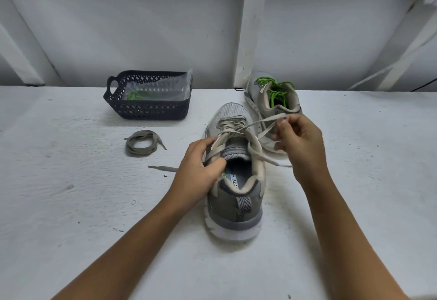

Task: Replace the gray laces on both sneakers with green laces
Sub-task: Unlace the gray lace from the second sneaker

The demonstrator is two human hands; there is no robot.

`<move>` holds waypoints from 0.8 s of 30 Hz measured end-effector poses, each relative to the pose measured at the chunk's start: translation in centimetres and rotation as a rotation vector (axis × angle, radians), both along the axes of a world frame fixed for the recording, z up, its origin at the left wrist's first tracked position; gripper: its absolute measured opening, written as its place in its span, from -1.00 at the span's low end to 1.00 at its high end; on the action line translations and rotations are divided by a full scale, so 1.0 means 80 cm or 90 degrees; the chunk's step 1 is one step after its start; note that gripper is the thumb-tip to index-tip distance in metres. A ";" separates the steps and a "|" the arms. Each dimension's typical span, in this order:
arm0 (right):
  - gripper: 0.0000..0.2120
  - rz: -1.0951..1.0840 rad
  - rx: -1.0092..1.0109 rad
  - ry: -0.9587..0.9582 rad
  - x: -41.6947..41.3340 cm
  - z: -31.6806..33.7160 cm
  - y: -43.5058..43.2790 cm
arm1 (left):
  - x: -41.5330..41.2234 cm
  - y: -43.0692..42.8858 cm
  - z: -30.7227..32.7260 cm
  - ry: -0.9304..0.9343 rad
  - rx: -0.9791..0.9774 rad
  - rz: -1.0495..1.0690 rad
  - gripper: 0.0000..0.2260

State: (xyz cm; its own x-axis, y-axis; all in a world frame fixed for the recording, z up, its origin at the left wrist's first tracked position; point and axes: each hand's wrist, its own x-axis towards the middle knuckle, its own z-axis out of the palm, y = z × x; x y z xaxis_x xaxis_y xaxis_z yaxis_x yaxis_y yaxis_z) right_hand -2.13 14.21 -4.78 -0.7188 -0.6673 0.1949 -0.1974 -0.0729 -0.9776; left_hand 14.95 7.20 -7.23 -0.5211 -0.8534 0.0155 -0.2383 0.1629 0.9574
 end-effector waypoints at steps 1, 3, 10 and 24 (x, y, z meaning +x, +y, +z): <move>-0.82 0.007 0.004 -0.029 0.003 -0.001 -0.001 | 0.000 0.000 0.000 0.000 0.000 0.001 -0.40; -0.76 0.088 0.047 -0.051 0.007 -0.001 0.001 | 0.000 0.000 0.000 0.002 0.001 0.002 -0.41; -0.84 0.155 0.020 0.003 0.006 0.001 0.008 | 0.000 0.001 0.000 0.006 0.001 0.010 -0.41; -0.87 0.197 0.025 -0.001 0.005 -0.002 0.009 | 0.002 0.002 0.002 0.012 -0.007 0.009 -0.44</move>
